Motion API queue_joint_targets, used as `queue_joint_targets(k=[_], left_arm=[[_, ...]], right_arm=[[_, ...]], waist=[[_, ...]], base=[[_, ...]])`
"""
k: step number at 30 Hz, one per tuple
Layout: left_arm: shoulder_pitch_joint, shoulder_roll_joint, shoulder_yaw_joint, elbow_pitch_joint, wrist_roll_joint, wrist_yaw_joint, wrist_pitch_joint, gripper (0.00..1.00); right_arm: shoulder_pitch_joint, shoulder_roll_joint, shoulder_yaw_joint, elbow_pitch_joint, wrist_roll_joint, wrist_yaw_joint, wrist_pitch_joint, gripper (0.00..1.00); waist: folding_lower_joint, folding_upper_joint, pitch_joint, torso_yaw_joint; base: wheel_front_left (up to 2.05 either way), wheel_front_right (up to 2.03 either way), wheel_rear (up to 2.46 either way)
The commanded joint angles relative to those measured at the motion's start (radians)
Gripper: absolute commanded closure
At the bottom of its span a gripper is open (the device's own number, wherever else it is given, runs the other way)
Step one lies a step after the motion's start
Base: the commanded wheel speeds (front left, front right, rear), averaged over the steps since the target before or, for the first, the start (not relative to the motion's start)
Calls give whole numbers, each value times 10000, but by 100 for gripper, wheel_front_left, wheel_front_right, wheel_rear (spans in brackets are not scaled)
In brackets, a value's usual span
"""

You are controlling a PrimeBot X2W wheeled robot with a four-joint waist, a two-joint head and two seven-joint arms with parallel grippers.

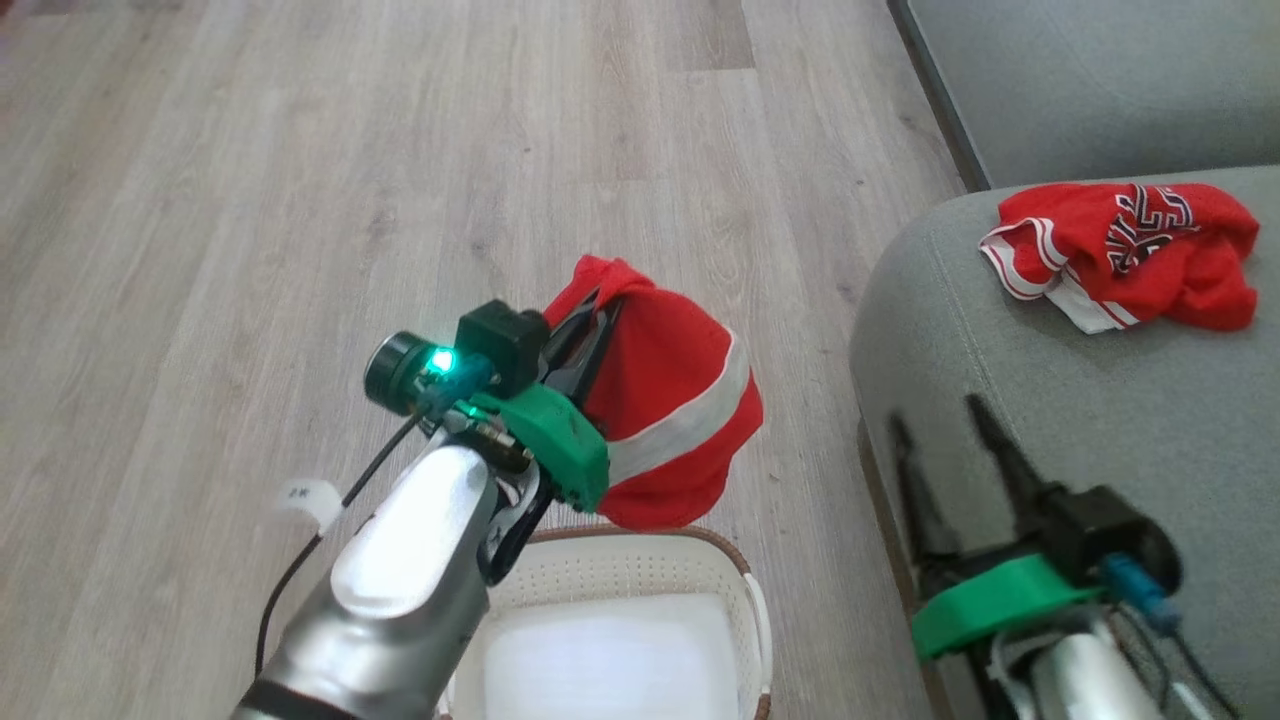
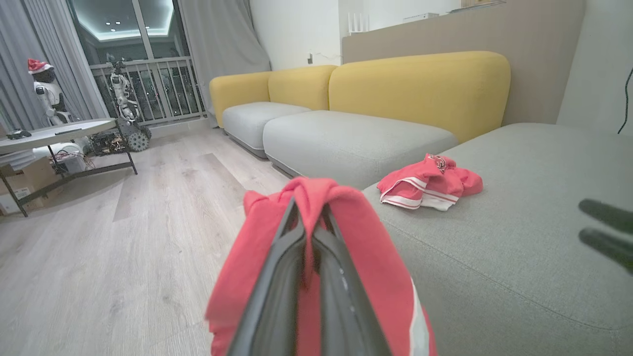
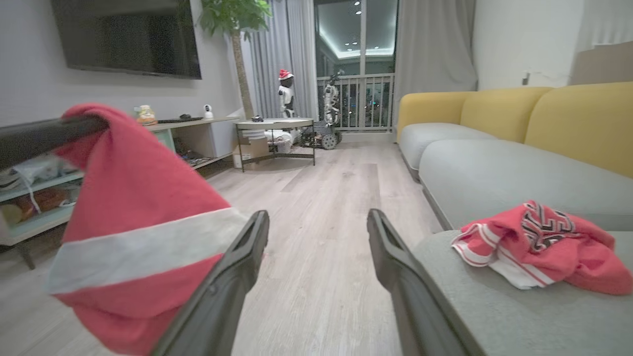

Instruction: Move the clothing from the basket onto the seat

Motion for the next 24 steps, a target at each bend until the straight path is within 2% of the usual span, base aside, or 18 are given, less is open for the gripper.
queue_joint_targets(k=[1,7,12,20,24], left_arm=[[-846,88,289,-434,-98,84,4,100],[-1164,65,-17,-644,-269,181,109,100],[-1299,59,-206,-735,-391,261,148,100],[-1412,55,-664,-1140,-675,428,176,100],[-1460,54,-941,-1347,-836,532,229,100]], right_arm=[[-509,-14,517,-143,51,71,-65,0],[-1046,-14,1800,749,-141,71,-65,0],[-1473,-14,2340,1208,-335,71,-65,0],[-2504,-14,3124,2305,-1150,71,-65,0],[-3182,-14,3750,3261,-2005,71,-65,0]], waist=[[1,-1,-23,46],[1,-1,-17,155],[1,-1,4,221],[1,-1,28,383],[1,-1,31,473]], base=[[0,0,0],[0,0,0],[0,0,0],[0,0,0],[0,0,0]])
